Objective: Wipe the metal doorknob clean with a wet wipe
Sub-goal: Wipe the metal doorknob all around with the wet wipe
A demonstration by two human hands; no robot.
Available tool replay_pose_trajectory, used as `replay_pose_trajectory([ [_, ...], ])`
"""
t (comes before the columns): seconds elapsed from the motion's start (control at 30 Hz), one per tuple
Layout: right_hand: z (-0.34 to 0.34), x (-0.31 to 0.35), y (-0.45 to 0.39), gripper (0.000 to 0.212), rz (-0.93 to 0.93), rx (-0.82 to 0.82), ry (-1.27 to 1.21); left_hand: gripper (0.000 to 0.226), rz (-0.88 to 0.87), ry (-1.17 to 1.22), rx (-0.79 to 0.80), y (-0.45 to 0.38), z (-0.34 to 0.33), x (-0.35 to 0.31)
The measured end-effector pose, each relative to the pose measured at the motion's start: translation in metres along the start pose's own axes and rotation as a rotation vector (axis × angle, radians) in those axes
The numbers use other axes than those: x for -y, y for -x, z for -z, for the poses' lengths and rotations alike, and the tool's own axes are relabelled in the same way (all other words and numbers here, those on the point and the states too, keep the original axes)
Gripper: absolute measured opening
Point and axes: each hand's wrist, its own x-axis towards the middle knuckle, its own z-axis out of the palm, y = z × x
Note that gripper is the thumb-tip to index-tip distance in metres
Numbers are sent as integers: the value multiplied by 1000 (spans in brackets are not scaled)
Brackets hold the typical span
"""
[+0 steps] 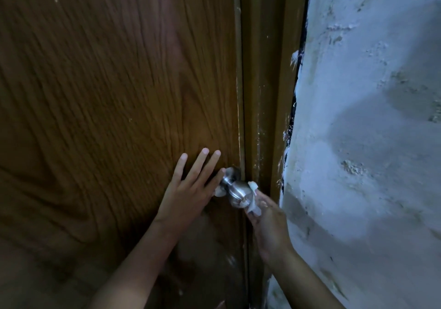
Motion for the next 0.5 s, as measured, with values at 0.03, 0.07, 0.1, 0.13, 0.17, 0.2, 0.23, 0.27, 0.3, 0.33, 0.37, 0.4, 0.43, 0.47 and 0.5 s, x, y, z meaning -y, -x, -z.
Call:
replay_pose_trajectory([
  [0.03,1,0,0,27,168,-6,169,72,0,-3,3,-1,0,0],
  [0.07,2,0,1,29,354,9,332,72,-1,-5,5,0,1,0],
  [0.1,4,0,1,32,554,42,492,72,-5,-6,2,0,1,0],
  [0.13,5,0,-1,35,753,92,640,73,-7,-9,-4,0,1,1],
  [0.17,6,-1,-3,38,947,154,783,73,-8,-13,-12,1,1,1],
  [0.2,8,-3,-6,38,1140,207,926,74,-9,-14,-18,0,1,1],
  [0.23,10,-4,-9,35,1320,236,1057,74,-11,-11,-18,0,1,2],
  [0.27,13,-4,-12,32,1470,257,1166,75,-13,-12,-15,0,2,2],
  [0.3,17,-3,-15,30,1571,291,1244,75,-15,-15,-13,-1,2,2],
  [0.33,22,-3,-18,29,1636,343,1296,75,-14,-19,-14,-1,2,2],
  [0.37,27,-2,-20,30,1683,401,1337,74,-12,-18,-16,-1,3,2],
  [0.4,32,-1,-22,36,1710,444,1374,73,-10,-13,-20,-1,3,2],
  [0.43,36,-1,-24,45,1711,470,1405,72,-9,-9,-25,-1,3,2],
  [0.47,37,1,-26,55,1681,467,1414,71,-10,-7,-29,-1,3,2],
  [0.5,36,4,-28,62,1628,427,1393,71,-11,-8,-31,-1,4,2],
])
